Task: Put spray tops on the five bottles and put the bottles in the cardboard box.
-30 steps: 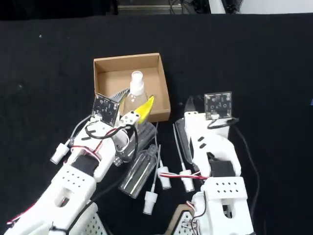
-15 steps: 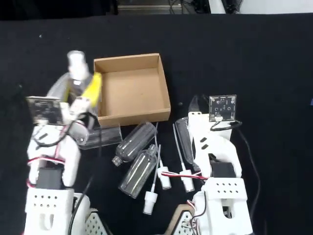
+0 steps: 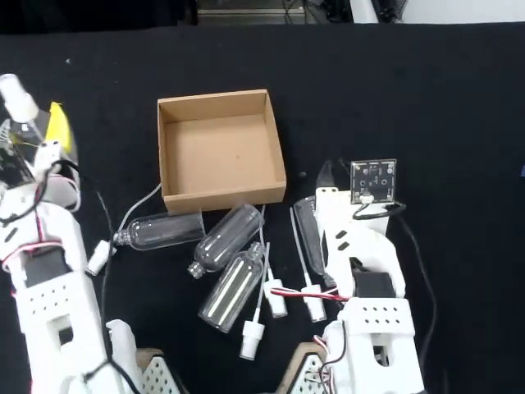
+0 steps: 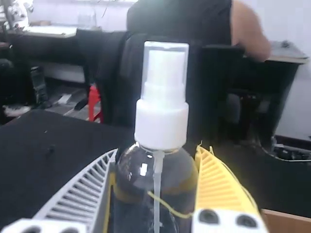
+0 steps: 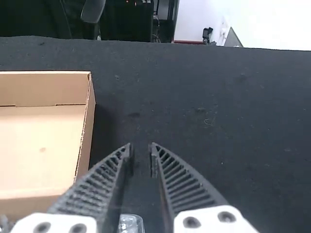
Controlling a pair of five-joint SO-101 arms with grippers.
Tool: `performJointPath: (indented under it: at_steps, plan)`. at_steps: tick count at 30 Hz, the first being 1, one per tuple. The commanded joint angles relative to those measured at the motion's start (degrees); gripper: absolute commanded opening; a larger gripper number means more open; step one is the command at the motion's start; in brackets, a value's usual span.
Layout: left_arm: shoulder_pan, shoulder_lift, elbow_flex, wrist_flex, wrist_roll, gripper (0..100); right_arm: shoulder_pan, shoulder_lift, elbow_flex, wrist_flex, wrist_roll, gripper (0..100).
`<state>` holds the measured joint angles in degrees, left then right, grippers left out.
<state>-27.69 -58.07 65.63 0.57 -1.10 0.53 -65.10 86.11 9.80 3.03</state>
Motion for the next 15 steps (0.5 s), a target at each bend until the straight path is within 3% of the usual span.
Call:
performJointPath:
  at_steps: [1,6,15]
  plan:
    - [-2.42,8.88,-5.05,-8.62,-0.18,3,-0.44,-1.71,-0.4,-1.58,0.44,5.3]
    - [-4.0,19.6,-5.14,-20.31,-0.18,3,-0.44,-1.71,-0.31,-1.58,0.44,5.3]
    - [-6.37,31.3,-4.7,-21.71,-0.18,3,-0.44,-1.71,-0.31,-1.58,0.44,5.3]
